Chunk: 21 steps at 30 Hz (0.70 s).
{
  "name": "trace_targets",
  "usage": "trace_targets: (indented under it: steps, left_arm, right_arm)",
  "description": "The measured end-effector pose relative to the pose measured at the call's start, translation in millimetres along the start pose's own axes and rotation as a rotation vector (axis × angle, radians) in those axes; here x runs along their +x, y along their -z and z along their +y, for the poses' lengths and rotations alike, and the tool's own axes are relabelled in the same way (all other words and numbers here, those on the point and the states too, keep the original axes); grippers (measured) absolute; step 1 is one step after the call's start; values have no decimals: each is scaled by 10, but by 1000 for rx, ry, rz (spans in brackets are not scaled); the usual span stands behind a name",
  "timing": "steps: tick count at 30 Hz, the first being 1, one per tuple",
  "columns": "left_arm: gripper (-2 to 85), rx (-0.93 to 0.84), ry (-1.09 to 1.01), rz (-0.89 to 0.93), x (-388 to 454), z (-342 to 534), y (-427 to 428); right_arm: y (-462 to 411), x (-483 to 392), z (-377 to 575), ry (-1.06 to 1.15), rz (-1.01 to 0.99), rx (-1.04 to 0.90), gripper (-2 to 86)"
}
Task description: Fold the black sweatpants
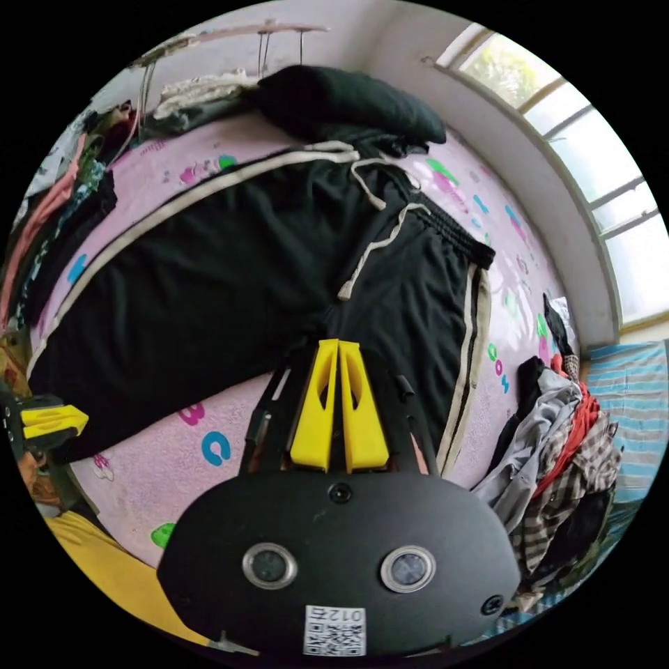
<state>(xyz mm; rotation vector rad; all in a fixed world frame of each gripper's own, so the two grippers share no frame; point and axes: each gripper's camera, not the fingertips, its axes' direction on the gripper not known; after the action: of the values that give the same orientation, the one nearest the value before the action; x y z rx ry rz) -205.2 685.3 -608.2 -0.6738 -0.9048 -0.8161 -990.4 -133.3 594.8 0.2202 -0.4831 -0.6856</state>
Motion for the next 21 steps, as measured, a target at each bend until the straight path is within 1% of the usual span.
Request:
trace_targets:
  steps: [1, 3, 6, 8, 12, 13, 14, 16, 18, 20, 21]
  left_arm:
    - [5, -6, 45, -21, -129, 112, 19]
    - [5, -48, 192, -92, -606, 546, 28]
    - [5, -106, 306, -134, -980, 963, -38]
    - [5, -127, 321, -127, -1049, 1123, -102]
    - [6, -88, 302, -168, -979, 1303, -145]
    - [7, -86, 295, -175, -966, 1322, -148]
    - [8, -80, 265, -192, -952, 1358, -130]
    - [11, -35, 297, -259, -1033, 1446, -30]
    - [17, 51, 348, -314, -1290, 1571, 136]
    - [26, 78, 334, -299, -1518, 1600, 204]
    - [36, 78, 295, -274, -1654, 1587, 212]
  right_arm:
    - [13, -167, 18, 31, -91, 12, 4]
    - [-45, -506, 46, 103, -199, 3, 3]
    - [-229, -1095, 116, 217, -268, -36, 1]
    - [-352, -1337, 167, 258, -293, -71, 1]
    - [-695, -1520, 319, 293, -222, -198, 0]
    - [-697, -1481, 365, 288, -225, -165, 0]
    - [-721, -1462, 378, 284, -216, -182, 0]
    - [-732, -1372, 375, 250, -234, -200, 0]
    - [-673, -1312, 375, 228, -268, -180, 0]
    - [-608, -1285, 391, 216, -291, -167, 1]
    - [-572, -1284, 412, 217, -298, -163, 1]
